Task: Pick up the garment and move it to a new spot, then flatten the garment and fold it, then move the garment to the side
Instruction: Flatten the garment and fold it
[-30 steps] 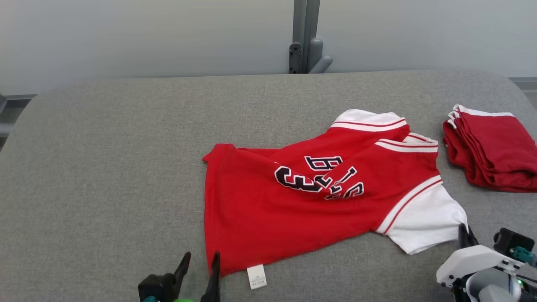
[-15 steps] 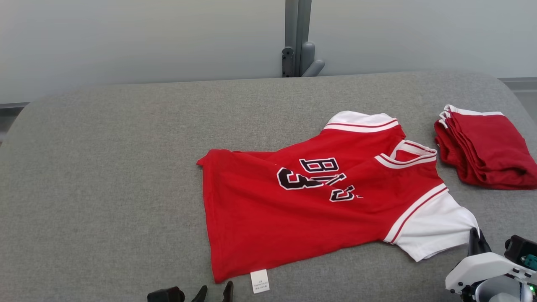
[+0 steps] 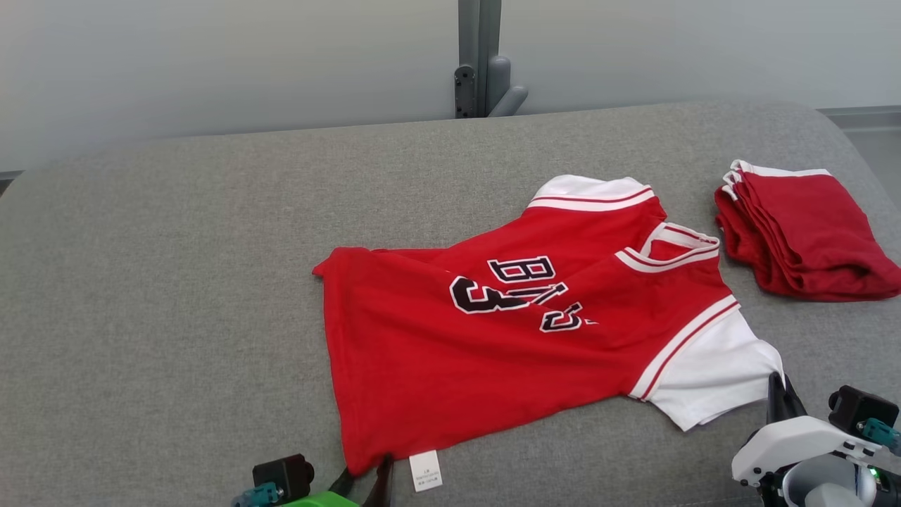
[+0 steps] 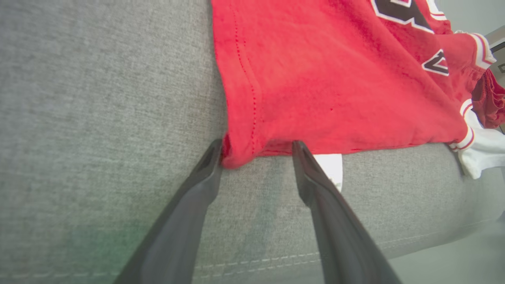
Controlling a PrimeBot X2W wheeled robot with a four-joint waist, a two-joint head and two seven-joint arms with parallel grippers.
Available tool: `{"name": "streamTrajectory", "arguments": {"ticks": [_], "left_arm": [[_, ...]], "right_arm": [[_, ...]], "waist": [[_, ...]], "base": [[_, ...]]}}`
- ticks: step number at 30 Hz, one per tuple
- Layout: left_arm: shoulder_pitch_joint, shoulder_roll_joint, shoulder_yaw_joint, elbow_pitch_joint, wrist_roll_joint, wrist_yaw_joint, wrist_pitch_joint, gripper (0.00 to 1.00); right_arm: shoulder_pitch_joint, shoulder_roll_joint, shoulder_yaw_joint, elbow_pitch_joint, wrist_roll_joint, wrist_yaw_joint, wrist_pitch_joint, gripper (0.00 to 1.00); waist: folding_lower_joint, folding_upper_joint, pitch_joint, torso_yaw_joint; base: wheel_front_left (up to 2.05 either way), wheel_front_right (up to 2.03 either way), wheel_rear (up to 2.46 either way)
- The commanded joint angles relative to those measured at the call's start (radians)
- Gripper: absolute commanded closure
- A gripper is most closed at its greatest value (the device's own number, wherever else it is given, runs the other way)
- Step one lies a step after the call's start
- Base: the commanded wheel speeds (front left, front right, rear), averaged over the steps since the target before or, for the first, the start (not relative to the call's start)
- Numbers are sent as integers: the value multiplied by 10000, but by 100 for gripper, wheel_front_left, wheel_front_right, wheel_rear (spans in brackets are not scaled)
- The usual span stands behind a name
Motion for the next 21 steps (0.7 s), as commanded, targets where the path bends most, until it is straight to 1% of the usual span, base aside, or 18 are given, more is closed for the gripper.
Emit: {"name": "streamTrajectory", "arguments": {"ticks": [1,2,4,5,6,7,8,9,13,17,20,21], "left_arm": [[-194,34,-70,238,-227,15,-43,14],[-259,34,-115,342,-400,-6,-59,16],[-425,34,-244,538,-570,-3,-119,27],[-514,34,-323,637,-632,2,-179,40],[-590,30,-403,722,-728,1,-227,51],[-658,22,-498,789,-773,-48,-284,68],[-658,22,-498,789,-773,-48,-284,68],[-726,19,-567,841,-847,-90,-377,100],[-985,31,-721,935,-1040,-204,-878,100],[-1167,34,-625,713,-1164,-350,-1408,100],[-1259,36,-432,359,-1296,-443,-1663,100],[-1296,36,-280,4,-1330,-504,-1765,100]], "right_arm": [[-80,-29,31,-65,39,-17,-13,100],[-91,-29,48,-79,50,-17,-16,100],[-100,-28,81,-103,71,-17,-21,100],[-103,-28,100,-112,75,-17,-23,100],[-103,-28,114,-120,78,-17,-23,100],[-104,-28,119,-125,81,-17,-24,100],[-104,-28,119,-125,81,-17,-24,100],[-103,-28,130,-129,87,-17,-25,100],[-109,-29,122,-246,89,-17,-58,100],[-69,-29,135,-504,231,-17,-86,100],[-91,-27,349,-847,731,-17,-91,100],[-42,-31,529,-1186,1108,-17,-92,100]], "waist": [[0,-1,61,-46],[0,-1,77,-54],[0,-1,104,-67],[0,-1,114,-76],[0,-1,120,-82],[0,-1,125,-88],[0,-1,125,-88],[0,-1,130,-94],[0,-1,122,-104],[0,-1,76,-80],[0,-1,9,-51],[0,-1,-47,-44]], "base": [[0,0,0],[0,0,0],[0,0,0],[0,0,0],[0,0,0],[0,0,0],[0,0,0],[0,0,0],[0,0,0],[0,0,0],[0,0,0],[0,0,0]]}}
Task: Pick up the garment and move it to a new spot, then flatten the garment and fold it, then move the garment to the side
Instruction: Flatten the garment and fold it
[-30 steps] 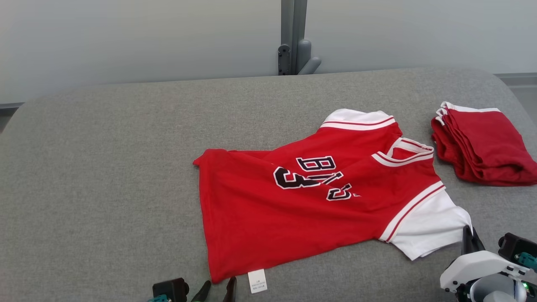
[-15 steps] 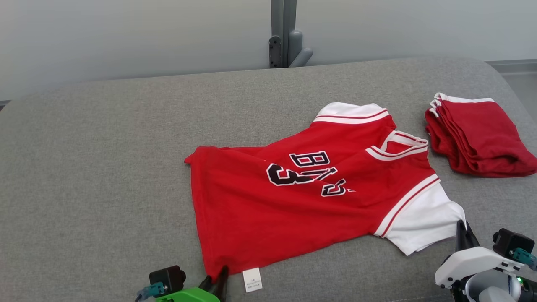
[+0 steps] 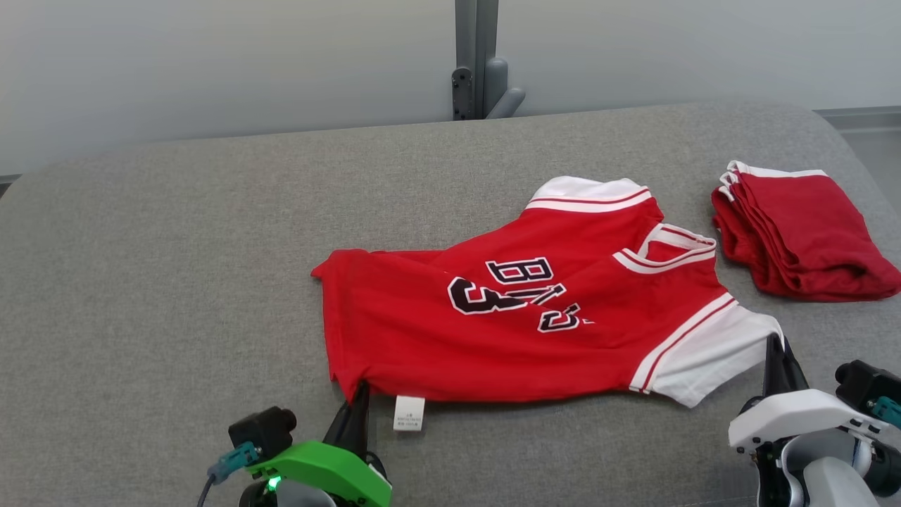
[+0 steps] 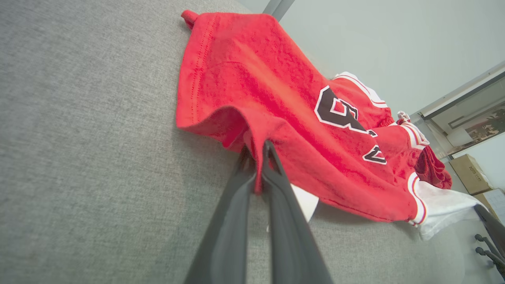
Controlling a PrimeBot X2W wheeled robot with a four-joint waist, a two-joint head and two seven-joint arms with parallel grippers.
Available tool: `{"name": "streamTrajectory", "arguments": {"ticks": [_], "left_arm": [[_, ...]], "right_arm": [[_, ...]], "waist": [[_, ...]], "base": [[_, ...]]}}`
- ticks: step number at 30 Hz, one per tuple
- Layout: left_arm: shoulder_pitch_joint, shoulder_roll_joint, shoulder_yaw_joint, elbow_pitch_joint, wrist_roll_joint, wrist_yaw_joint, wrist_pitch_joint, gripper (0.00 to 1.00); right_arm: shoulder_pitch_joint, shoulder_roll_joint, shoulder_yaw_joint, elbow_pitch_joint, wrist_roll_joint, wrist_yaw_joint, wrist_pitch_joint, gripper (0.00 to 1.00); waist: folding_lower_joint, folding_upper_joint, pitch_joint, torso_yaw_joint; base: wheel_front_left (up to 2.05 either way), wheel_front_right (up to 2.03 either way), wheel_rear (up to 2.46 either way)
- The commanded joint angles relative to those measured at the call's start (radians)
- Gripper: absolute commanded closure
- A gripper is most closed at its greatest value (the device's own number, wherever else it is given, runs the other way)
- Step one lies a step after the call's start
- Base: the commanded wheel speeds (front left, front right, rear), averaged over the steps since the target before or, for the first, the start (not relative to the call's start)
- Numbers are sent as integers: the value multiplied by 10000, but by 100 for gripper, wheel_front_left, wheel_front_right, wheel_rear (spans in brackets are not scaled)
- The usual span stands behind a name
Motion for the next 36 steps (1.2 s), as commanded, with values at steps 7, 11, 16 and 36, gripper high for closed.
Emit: {"name": "streamTrajectory", "arguments": {"ticks": [7,11,16,36], "left_arm": [[-75,98,584,-1710,126,-146,-160,100],[-23,193,810,-2970,169,-121,-175,100],[-145,414,1035,-4690,62,43,-5,100],[-2117,1439,1475,-9980,85,915,1982,100]], "right_arm": [[379,-38,549,-1854,1427,-17,384,100],[653,-38,771,-3407,2206,-12,799,100],[991,-34,921,-5497,3152,-9,1405,100],[217,-30,258,-11028,4528,-9,3328,100]], "waist": [[0,0,-295,-44],[0,0,-399,-135],[0,0,-514,-329],[0,0,59,-973]], "base": [[0,0,0],[0,0,0],[0,0,0],[0,0,0]]}}
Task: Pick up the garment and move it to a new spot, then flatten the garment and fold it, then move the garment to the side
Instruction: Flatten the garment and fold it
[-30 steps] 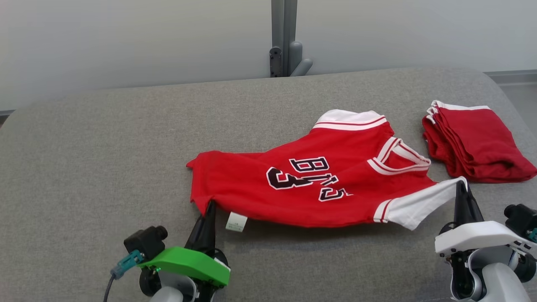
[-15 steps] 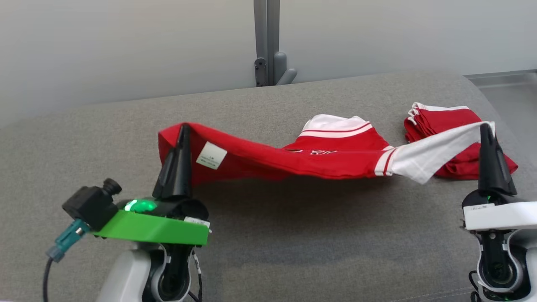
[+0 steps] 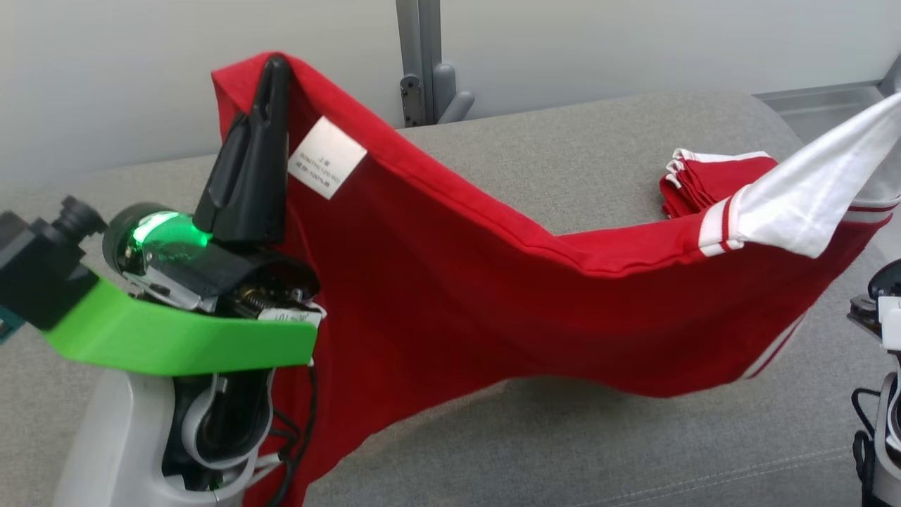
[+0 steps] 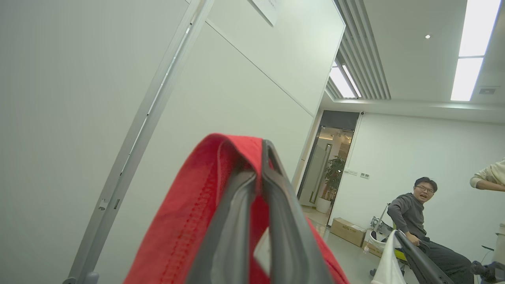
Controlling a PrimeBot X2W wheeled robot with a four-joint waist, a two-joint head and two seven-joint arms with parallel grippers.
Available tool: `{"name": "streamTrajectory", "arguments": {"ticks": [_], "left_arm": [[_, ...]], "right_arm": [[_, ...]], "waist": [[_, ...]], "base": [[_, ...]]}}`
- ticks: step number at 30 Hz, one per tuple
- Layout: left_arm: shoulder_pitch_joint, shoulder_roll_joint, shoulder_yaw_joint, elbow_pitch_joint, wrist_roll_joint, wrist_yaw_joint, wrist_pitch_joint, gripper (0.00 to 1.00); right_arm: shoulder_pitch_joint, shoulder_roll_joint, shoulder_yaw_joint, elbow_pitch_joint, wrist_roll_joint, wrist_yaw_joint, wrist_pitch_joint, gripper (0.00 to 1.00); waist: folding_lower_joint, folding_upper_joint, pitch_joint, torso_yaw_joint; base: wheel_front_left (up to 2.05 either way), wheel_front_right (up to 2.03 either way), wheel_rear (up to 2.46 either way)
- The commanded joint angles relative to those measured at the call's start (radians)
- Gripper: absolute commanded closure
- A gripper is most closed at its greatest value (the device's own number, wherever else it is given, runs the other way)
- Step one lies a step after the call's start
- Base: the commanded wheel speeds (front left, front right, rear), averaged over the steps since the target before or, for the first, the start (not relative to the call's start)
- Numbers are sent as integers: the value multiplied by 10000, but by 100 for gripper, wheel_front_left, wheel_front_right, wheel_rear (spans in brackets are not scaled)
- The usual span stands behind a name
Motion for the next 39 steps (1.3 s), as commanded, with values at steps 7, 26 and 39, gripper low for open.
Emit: {"name": "streamTrajectory", "arguments": {"ticks": [7,26,39], "left_arm": [[-1774,356,102,1055,125,-26,777,100],[-10778,1919,699,10344,2959,149,-561,100],[-11891,2207,955,13348,3251,-138,-2052,100]], "right_arm": [[-1867,-20,-8,999,-430,1,861,100],[-12679,-24,1740,9869,-2793,-1,-2623,100],[-13172,-22,4239,12183,-944,-1,-3379,100]], "waist": [[0,0,1290,-36],[0,0,3746,-1497],[0,0,5431,-1991]], "base": [[0,0,0],[0,0,0],[0,0,0]]}}
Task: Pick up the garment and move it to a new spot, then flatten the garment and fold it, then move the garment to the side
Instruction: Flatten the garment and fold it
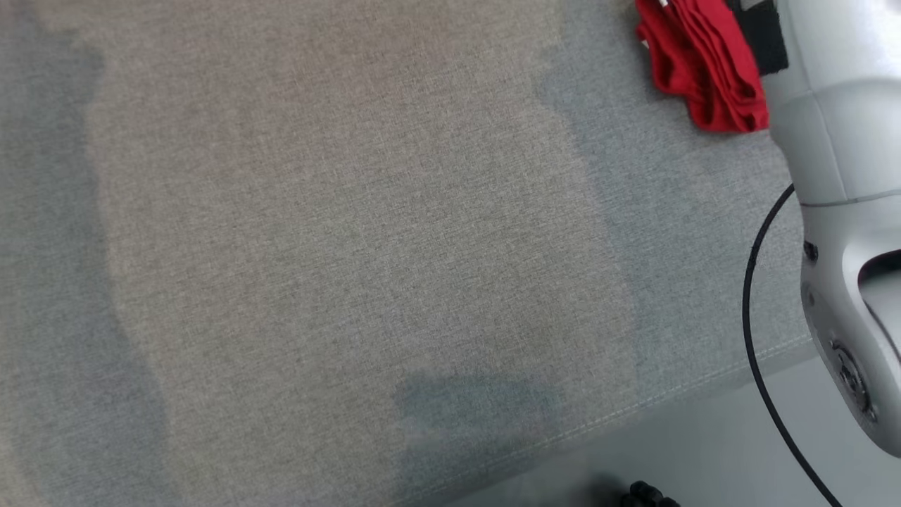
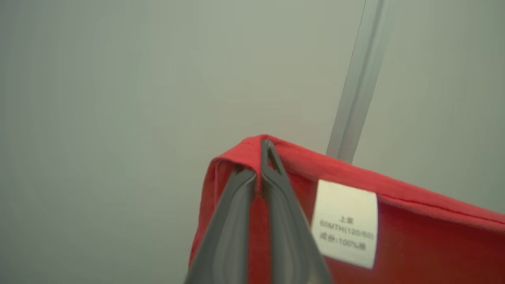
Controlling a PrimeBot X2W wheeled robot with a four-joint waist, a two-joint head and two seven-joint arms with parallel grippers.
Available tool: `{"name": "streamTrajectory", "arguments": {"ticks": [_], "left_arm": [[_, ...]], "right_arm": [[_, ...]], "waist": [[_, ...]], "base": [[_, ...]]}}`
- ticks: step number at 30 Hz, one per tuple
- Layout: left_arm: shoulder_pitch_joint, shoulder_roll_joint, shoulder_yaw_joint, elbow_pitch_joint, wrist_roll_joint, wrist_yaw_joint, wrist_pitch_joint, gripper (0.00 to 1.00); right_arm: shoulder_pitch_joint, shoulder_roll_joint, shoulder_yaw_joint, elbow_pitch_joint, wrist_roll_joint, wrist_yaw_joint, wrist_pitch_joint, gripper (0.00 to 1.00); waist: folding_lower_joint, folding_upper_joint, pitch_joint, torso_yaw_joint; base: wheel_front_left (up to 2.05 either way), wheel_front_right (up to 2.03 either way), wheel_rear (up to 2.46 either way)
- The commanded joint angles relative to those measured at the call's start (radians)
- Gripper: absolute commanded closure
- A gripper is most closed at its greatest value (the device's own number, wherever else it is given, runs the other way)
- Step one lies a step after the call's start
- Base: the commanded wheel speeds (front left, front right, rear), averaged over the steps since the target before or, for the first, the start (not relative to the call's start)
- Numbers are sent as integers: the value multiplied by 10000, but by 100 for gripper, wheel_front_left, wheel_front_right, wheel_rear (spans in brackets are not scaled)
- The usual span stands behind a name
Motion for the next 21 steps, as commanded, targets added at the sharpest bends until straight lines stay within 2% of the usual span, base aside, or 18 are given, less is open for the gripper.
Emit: {"name": "streamTrajectory", "arguments": {"ticks": [1,6,14,18,21], "left_arm": [[-20,84,66,93,0,-27,-44,100],[262,15,263,471,-85,-278,-127,100],[510,189,887,-60,38,-671,-121,100],[1091,-50,1274,-540,-192,-1184,-113,100],[1801,-228,1555,-890,-537,-1354,-112,100]], "right_arm": [[179,-26,90,-29,117,-3,-44,100],[666,-30,270,-227,183,-3,-51,100],[1373,-31,498,-861,422,-3,-51,100],[2334,-214,595,-1604,448,-3,-45,100],[3255,-477,672,-2152,672,-3,-45,100]], "waist": [[-1,0,810,-234],[-1,0,1074,-136],[-1,0,887,-19],[-1,0,566,236],[-1,0,283,463]], "base": [[0,0,0],[0,0,0],[0,0,0],[0,0,0],[0,0,0]]}}
